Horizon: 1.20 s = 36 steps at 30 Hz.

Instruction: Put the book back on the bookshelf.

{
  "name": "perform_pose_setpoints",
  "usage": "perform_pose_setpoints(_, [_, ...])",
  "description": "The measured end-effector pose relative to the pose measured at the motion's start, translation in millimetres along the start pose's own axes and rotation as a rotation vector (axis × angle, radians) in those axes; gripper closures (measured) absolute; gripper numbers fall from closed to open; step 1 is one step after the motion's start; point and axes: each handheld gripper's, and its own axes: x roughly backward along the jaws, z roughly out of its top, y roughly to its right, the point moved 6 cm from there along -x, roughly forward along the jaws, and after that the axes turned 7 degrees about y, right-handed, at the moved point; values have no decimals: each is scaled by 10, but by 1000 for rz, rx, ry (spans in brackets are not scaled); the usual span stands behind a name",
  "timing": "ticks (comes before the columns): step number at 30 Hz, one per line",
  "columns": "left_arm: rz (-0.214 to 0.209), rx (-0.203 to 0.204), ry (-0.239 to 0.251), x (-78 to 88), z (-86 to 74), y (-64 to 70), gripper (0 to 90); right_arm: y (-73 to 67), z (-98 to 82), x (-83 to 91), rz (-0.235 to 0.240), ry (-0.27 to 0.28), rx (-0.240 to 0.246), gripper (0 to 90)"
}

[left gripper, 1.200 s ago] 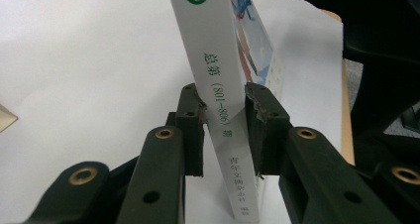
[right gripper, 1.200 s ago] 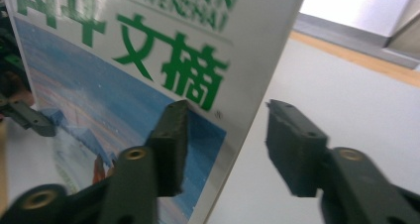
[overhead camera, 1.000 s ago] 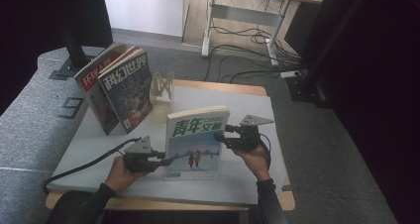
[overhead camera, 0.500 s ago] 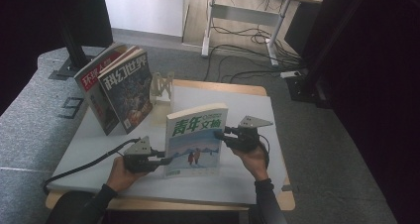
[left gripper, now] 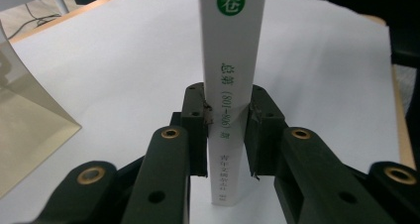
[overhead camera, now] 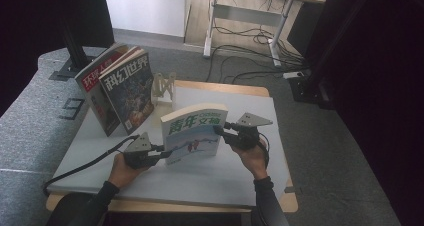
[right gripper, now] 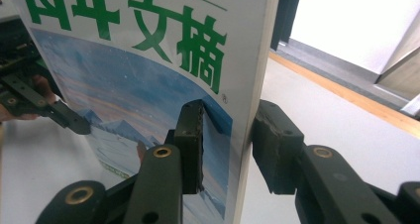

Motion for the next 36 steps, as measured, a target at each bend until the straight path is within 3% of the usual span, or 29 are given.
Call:
perform_pose_setpoints(4, [-18, 15, -11, 10, 10, -5, 728, 4, -14, 23, 14, 3, -12, 644])
perform_pose_setpoints(9, [-40, 32, -33, 7, 40, 11, 657, 7, -37, 38, 27, 19, -37, 636])
perform_pose_setpoints(14, [-49, 46, 4, 14, 111, 7, 612, 8, -40, 39, 27, 22, -36, 634])
perform_pose_setpoints(17, [-48, 35, 1, 13, 161, 8, 587, 7, -40, 39, 28, 23, -37, 633])
perform_pose_setpoints(19, [-32, 5, -20, -4, 206, 17, 565, 7, -44, 41, 28, 22, -35, 631])
perform_pose_setpoints(24, [-27, 2, -40, -17, 249, 4, 550, 9, -50, 43, 27, 22, -35, 631])
perform_pose_setpoints(30, [-40, 10, -21, -12, 377, -15, 542, 4, -48, 49, 25, 23, -28, 631])
perform_pose_setpoints(36, [-50, 14, 16, 40, 606, -51, 539, 1, -49, 51, 25, 23, -25, 630])
